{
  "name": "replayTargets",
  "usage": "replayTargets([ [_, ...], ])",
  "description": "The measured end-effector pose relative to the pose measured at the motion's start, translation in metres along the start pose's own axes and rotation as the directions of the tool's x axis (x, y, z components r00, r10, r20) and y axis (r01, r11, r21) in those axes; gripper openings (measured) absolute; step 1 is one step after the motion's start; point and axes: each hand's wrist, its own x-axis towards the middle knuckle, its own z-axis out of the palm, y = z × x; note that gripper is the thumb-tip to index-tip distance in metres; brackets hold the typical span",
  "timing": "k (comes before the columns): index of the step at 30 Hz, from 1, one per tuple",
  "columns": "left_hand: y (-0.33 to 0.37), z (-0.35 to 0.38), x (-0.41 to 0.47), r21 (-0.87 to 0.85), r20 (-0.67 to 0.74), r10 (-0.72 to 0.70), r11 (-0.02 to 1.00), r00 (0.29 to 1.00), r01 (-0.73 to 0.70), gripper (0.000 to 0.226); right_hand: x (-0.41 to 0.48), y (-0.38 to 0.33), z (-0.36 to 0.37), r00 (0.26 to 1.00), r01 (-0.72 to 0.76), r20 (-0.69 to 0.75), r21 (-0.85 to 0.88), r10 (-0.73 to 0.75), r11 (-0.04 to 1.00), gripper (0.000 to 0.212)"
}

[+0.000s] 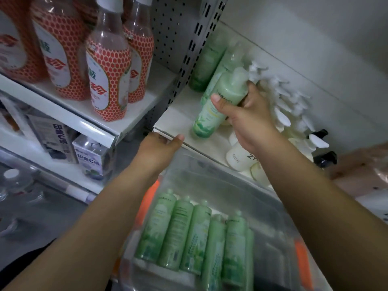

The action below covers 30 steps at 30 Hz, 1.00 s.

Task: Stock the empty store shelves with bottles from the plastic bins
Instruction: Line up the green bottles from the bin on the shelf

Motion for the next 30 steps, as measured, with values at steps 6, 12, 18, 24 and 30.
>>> replayTargets([
  [6, -0.003, 0.006, 0.004, -0.003, -0.045, -0.006, 1.000, 0.999, 0.006, 0.028, 0.009, 0.015, 0.009, 0.998, -0.064, 0.021, -0.051, 0.065, 0.997, 0.071],
  [12, -0.004, 0.007, 0.006, -0.005, -0.052, -0.046, 0.999, 0.998, 0.046, 0.031, 0.007, -0.002, -0.001, 0.993, -0.087, 0.052, -0.297, 0.107, 0.951, 0.081],
  [18, 0.006, 0.005, 0.008, -0.196, -0.167, -0.143, 0.975, 0.976, 0.109, 0.033, -0.001, -0.044, -0.008, 0.992, 0.113, 0.027, -0.598, -0.121, 0.793, 0.085],
  [24, 0.009, 0.010, 0.008, -0.325, -0.233, -0.226, 0.935, 0.946, 0.143, 0.068, 0.014, -0.067, 0.004, 0.963, 0.242, 0.268, -0.914, 0.037, 0.327, 0.090],
  [30, 0.023, 0.015, 0.005, -0.434, -0.251, -0.265, 0.891, 0.931, 0.136, 0.090, 0.043, -0.065, 0.006, 0.939, 0.318, 0.341, -0.903, 0.034, 0.289, 0.073],
])
